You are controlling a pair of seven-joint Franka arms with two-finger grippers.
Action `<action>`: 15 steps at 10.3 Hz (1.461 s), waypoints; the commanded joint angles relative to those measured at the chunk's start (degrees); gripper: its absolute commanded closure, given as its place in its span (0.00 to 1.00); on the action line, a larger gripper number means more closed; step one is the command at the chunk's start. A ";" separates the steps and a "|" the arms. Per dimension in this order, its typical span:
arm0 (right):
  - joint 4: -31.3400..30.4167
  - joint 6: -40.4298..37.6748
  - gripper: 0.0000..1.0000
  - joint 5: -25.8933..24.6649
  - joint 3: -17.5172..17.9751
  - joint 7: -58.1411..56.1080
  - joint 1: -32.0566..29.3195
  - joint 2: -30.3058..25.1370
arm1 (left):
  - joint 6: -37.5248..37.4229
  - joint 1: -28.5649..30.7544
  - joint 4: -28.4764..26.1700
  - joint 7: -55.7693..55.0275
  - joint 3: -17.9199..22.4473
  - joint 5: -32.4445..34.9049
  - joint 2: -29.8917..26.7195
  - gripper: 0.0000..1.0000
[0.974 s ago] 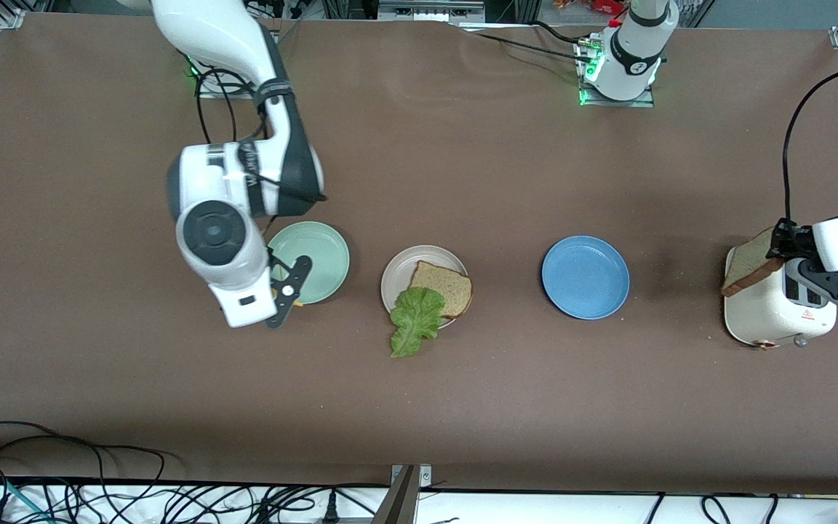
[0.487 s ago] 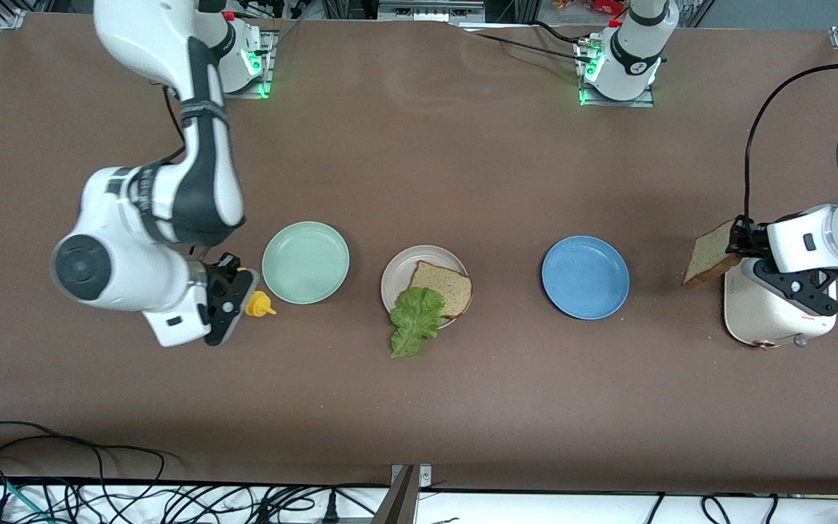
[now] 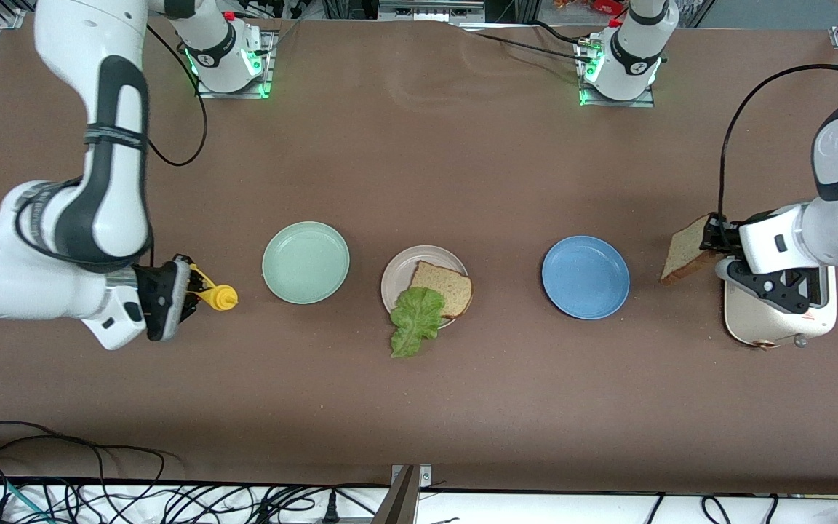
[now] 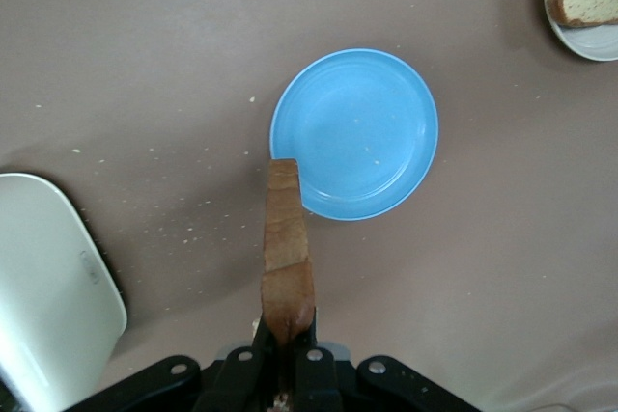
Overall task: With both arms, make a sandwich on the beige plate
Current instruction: 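Set the mustard down with the right gripper while the left gripper carries bread, then withdraw the right gripper while the left gripper carries bread toward the beige plate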
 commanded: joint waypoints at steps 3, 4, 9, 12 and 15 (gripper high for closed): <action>-11.78 -2.65 1.00 12.71 0.78 -19.72 -5.12 -4.24 | -0.97 -2.14 0.55 -5.85 0.44 -6.03 1.07 1.00; -15.47 -3.95 1.00 16.66 0.78 -26.05 -5.56 -4.33 | -0.97 -2.49 0.55 -6.03 0.53 -7.25 1.16 1.00; -26.91 -6.95 1.00 26.16 1.04 -48.38 -8.03 -3.54 | -0.97 -2.49 0.55 -6.21 0.53 -8.05 1.25 1.00; -30.09 -11.42 1.00 33.55 1.57 -54.22 -9.34 0.93 | -0.97 -2.93 0.55 -6.29 0.53 -9.10 1.60 1.00; -31.15 -13.10 1.00 36.81 3.31 -54.41 -11.88 3.48 | -0.97 -3.02 0.55 -7.70 0.53 -11.04 2.04 1.00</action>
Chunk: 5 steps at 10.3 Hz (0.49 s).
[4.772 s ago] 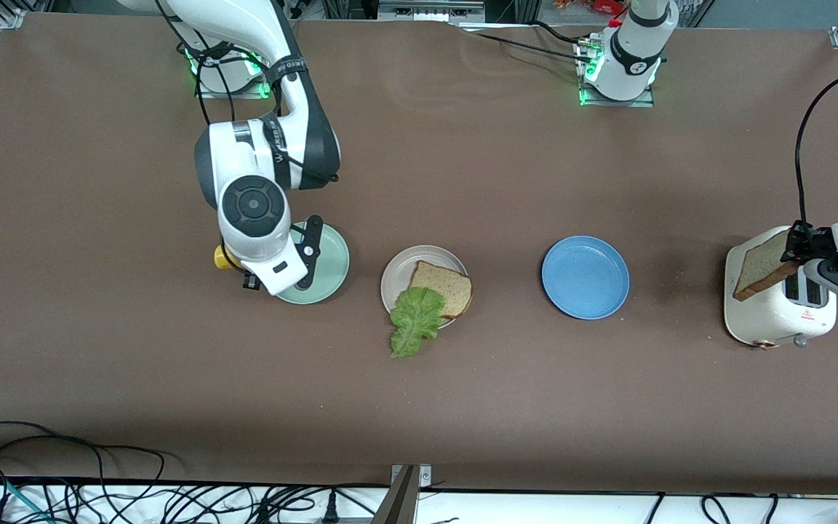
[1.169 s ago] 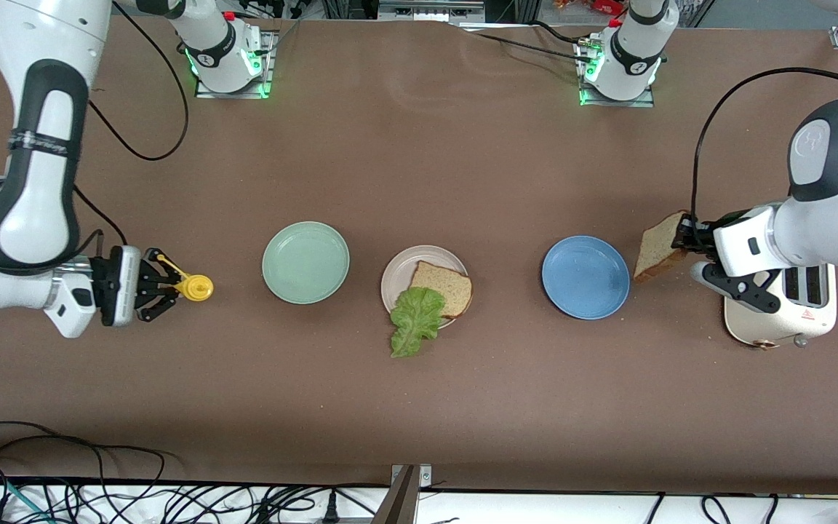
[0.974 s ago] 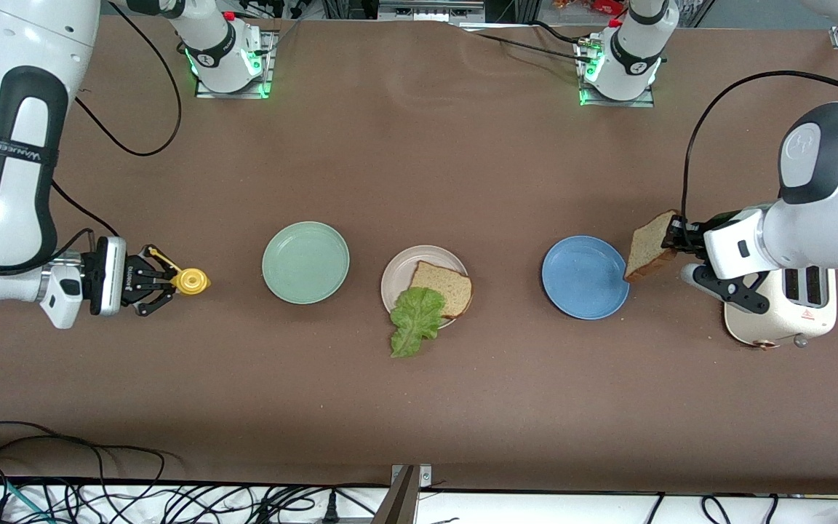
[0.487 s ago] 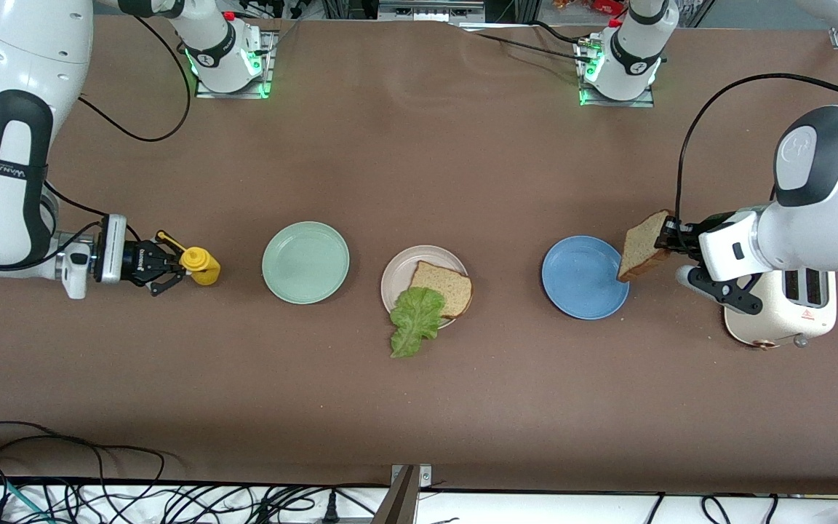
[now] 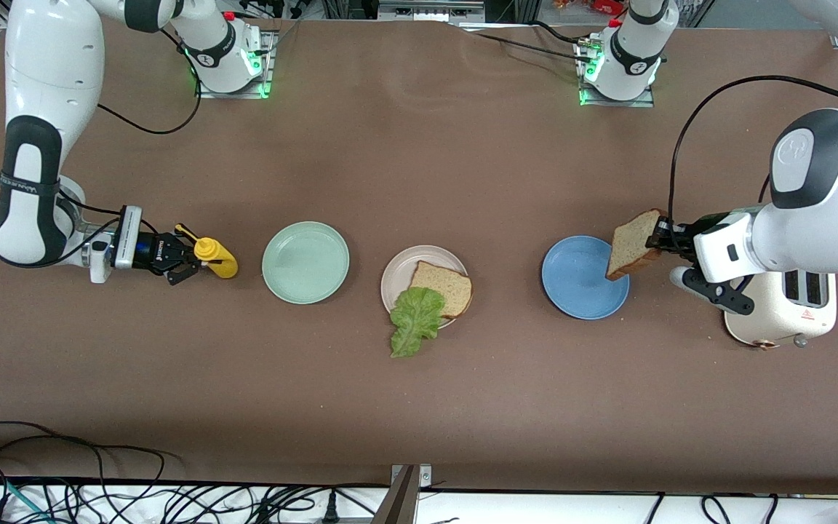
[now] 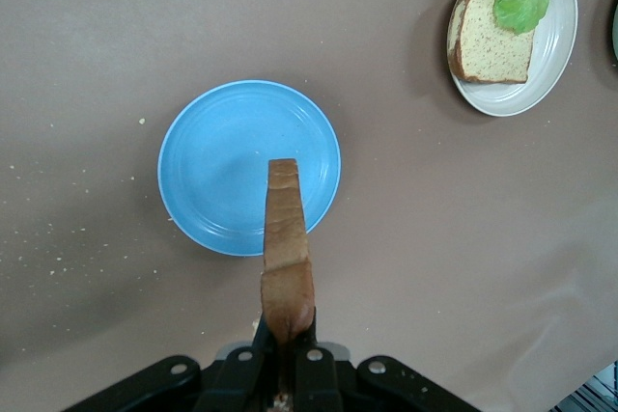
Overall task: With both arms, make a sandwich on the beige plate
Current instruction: 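Withdraw the right gripper while the left gripper carries bread toward the beige plate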
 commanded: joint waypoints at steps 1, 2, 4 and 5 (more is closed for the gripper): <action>-0.55 -1.97 1.00 2.56 3.86 -1.94 -4.25 0.66 | -0.91 -0.42 0.70 -0.84 0.52 -1.69 0.33 1.00; -0.55 -1.89 1.00 2.65 6.84 -2.64 -6.97 1.18 | -0.91 -0.50 0.70 -0.84 0.52 -1.69 0.59 1.00; -0.47 -1.62 0.84 2.91 9.16 -2.65 -9.28 1.36 | -0.83 -0.59 0.70 -0.84 0.52 -1.69 0.68 1.00; -0.21 -1.45 0.42 3.00 9.16 -2.48 -9.37 1.36 | -0.91 -0.59 0.70 -0.84 0.52 -1.69 0.68 1.00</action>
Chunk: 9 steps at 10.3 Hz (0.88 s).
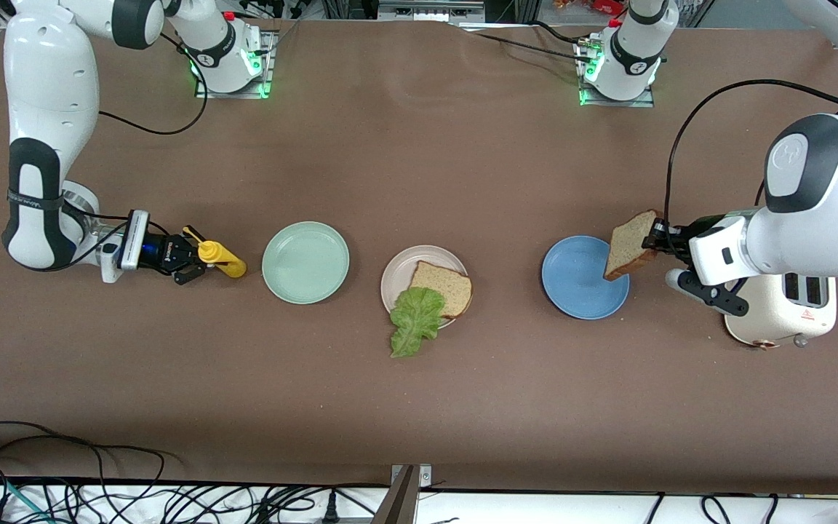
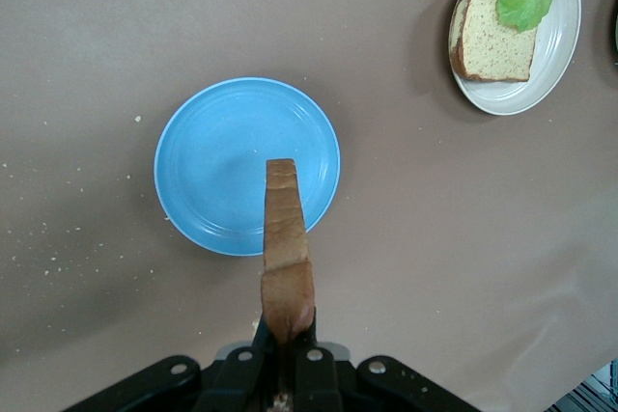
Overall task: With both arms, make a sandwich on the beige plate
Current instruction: 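Withdraw the right gripper while the left gripper carries bread toward the beige plate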
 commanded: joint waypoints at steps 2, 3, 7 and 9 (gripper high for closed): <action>0.42 -1.34 0.00 1.40 0.72 0.40 -2.08 -1.12 | -0.81 -0.60 0.70 -0.74 0.51 -1.67 0.31 1.00; 1.73 -1.34 0.00 0.97 0.55 2.50 -2.09 -1.21 | -0.81 -0.60 0.79 -0.74 0.51 -1.67 0.31 1.00; 7.62 -1.51 0.00 -7.00 -0.07 8.05 -8.12 -1.21 | -0.81 -1.04 0.79 -0.91 0.51 -5.70 1.10 1.00; 13.05 -1.51 0.00 -13.07 -0.07 13.91 -11.74 -1.21 | -0.81 -1.13 0.70 -1.44 0.51 -5.89 1.37 1.00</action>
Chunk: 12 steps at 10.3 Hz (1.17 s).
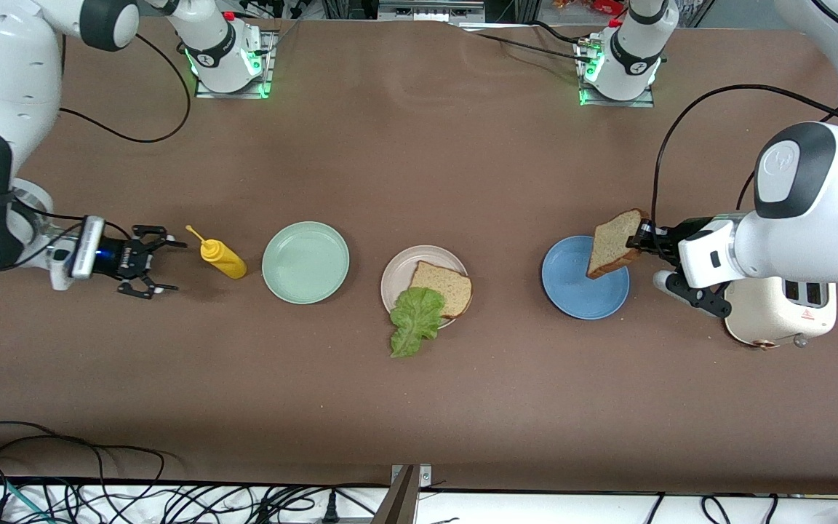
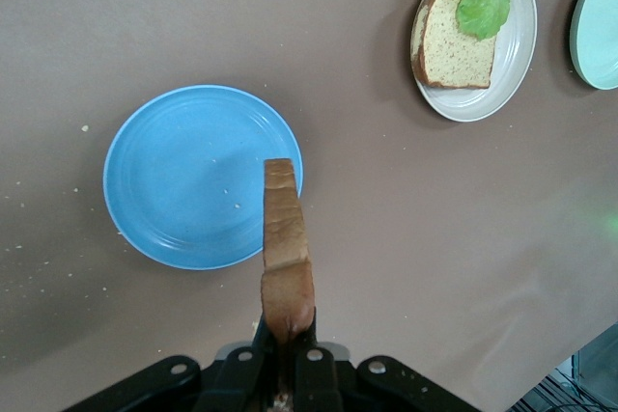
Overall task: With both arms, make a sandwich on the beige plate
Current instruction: 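Withdraw the right gripper while the left gripper carries bread toward the beige plate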
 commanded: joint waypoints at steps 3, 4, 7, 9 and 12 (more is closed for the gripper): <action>11.61 -0.97 0.00 -13.19 -0.37 11.90 -3.97 -1.49 | -0.46 -4.10 0.79 -5.10 0.53 -3.60 1.97 1.00; 14.07 -0.88 0.00 -14.26 -0.99 15.41 -3.89 -1.59 | -0.11 -4.47 0.96 -7.03 0.53 -6.75 3.02 1.00; 20.58 -0.97 0.00 -18.13 -1.17 31.73 -2.31 -3.07 | -0.11 -5.87 2.90 -11.95 0.53 -17.64 7.15 1.00; 25.23 -1.06 0.00 -21.01 -1.43 42.21 -1.51 -3.87 | 1.29 -8.32 7.09 -16.77 0.53 -22.40 11.18 1.00; 27.71 -1.58 0.00 -25.69 -1.96 51.28 1.47 -4.31 | 11.36 -13.59 9.05 -25.04 0.53 -25.13 14.45 1.00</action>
